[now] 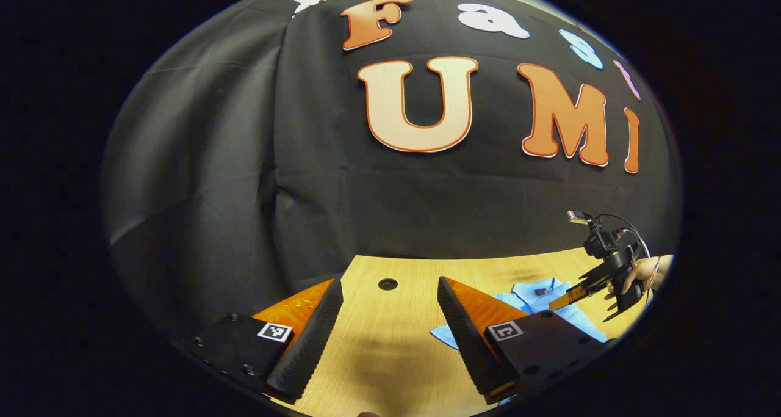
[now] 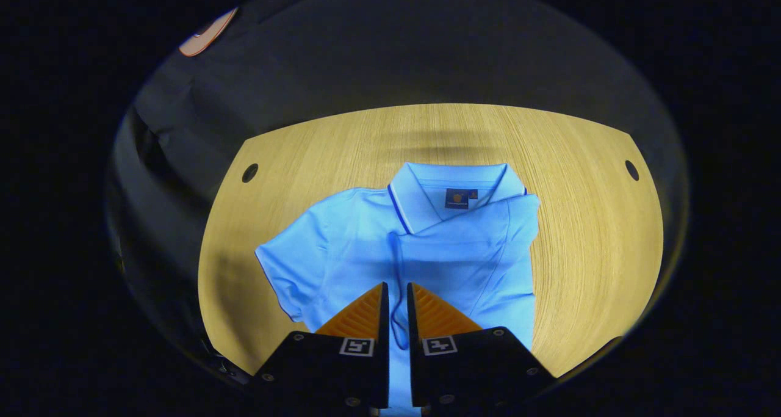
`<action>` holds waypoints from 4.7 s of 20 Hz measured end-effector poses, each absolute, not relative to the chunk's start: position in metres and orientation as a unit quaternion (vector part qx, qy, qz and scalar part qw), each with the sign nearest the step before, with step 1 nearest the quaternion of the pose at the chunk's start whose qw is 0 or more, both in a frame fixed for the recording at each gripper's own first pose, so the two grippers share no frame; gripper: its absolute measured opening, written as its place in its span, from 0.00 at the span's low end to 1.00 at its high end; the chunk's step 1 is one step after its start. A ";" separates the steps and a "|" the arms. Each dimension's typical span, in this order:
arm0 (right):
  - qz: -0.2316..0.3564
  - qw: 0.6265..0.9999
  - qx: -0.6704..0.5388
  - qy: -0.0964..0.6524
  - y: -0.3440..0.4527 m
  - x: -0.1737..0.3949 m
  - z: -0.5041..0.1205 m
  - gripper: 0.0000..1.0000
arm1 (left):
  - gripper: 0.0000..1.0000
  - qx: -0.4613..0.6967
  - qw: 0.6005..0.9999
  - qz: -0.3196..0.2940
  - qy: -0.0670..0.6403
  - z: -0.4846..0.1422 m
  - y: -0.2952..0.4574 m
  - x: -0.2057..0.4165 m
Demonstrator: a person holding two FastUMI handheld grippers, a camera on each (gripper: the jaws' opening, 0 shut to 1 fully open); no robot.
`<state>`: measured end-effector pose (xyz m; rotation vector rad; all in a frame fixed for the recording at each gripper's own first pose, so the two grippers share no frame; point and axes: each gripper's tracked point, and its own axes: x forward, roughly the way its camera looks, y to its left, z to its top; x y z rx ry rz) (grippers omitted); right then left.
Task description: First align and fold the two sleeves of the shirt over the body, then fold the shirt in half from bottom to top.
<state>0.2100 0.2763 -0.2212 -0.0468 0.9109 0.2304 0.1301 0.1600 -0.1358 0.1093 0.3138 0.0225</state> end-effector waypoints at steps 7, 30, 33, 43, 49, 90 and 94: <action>0.110 0.914 -0.028 0.389 0.260 0.201 -0.186 0.99 | 1.00 0.048 0.976 -0.001 0.213 -0.166 0.124 0.162; 0.057 0.912 0.067 0.400 0.076 0.119 -0.176 0.99 | 1.00 -0.074 0.806 0.066 0.583 -0.416 0.061 0.190; 0.053 0.909 0.080 0.405 0.061 0.116 -0.181 0.98 | 1.00 -0.080 0.790 0.087 0.602 -0.429 0.062 0.184; 0.037 0.909 0.091 0.405 0.038 0.112 -0.194 0.99 | 0.37 -0.042 0.804 0.117 0.582 -0.436 0.045 0.197; 0.034 0.917 0.081 0.390 0.036 0.111 -0.188 0.99 | 0.05 -0.018 0.815 0.080 0.573 -0.431 0.039 0.199; -0.002 0.912 0.081 0.401 0.007 0.084 -0.203 0.99 | 0.85 0.021 0.827 -0.206 0.522 -0.345 -0.237 0.146; 0.009 0.910 0.069 0.409 0.025 0.079 -0.209 0.99 | 1.00 0.039 0.834 -0.188 0.517 -0.341 -0.207 0.132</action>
